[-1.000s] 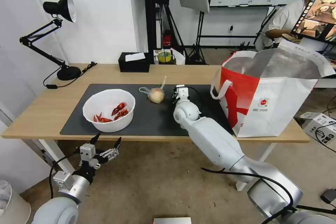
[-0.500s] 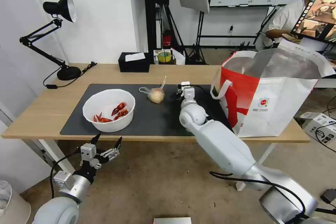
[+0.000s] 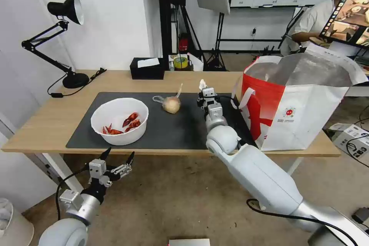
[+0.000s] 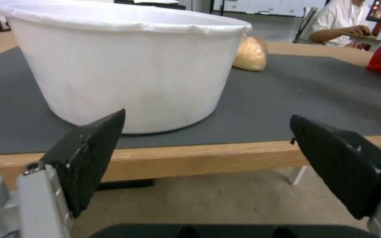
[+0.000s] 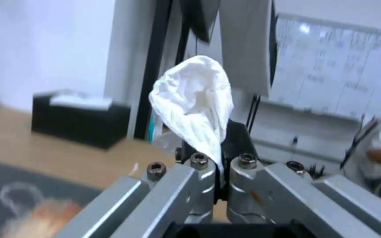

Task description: Pick up the trash from the table and place it into the takeout bag.

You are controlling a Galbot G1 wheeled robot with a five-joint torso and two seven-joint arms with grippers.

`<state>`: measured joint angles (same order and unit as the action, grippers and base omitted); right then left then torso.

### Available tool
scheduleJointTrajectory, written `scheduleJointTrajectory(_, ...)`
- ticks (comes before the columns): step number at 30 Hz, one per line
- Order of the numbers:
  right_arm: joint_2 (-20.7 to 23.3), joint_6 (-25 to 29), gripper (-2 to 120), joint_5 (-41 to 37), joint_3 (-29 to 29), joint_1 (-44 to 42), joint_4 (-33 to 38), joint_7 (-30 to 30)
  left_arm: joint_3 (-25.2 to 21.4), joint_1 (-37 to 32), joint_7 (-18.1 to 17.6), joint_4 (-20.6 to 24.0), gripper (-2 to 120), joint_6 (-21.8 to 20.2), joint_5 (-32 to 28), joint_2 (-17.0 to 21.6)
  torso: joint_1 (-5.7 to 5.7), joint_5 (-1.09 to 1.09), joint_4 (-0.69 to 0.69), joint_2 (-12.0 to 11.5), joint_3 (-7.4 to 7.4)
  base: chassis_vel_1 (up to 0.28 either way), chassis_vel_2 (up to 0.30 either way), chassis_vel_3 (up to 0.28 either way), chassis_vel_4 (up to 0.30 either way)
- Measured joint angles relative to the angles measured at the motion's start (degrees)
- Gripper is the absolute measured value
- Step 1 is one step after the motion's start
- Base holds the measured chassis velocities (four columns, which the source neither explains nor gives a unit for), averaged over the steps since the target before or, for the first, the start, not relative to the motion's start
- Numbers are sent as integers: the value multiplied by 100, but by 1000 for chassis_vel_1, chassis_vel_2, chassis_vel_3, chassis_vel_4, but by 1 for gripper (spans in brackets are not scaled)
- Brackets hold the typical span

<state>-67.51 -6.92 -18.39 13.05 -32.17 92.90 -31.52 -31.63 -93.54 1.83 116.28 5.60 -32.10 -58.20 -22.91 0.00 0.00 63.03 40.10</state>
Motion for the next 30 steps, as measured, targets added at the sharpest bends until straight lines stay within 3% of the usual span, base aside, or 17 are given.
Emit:
scheduleJointTrajectory(10, 149, 199, 0, 552, -829, -365, 923, -164, -58, -82, -3, 50, 100, 60, 13, 8, 0, 0, 0, 0, 0, 0, 0, 0, 0)
scheduleJointTrajectory(16, 390, -473, 0, 687, -1411, -530, 1607, -783, -73, -106, -10, 72, 100, 60, 11, 33, 0, 0, 0, 0, -1, 0, 0, 0, 0)
scheduleJointTrajectory(24, 507, -1077, 0, 512, -1830, -370, 1621, -1626, -32, -105, -11, 88, 100, 61, 23, -1, 0, 0, 0, 0, 0, 0, 0, 0, 0)
scheduleJointTrajectory(30, 540, -1281, 0, 85, -1886, -356, 1611, -1866, -23, -116, 1, 89, 100, 61, 23, -2, 0, 0, 0, 0, 0, 0, 0, 0, 0)
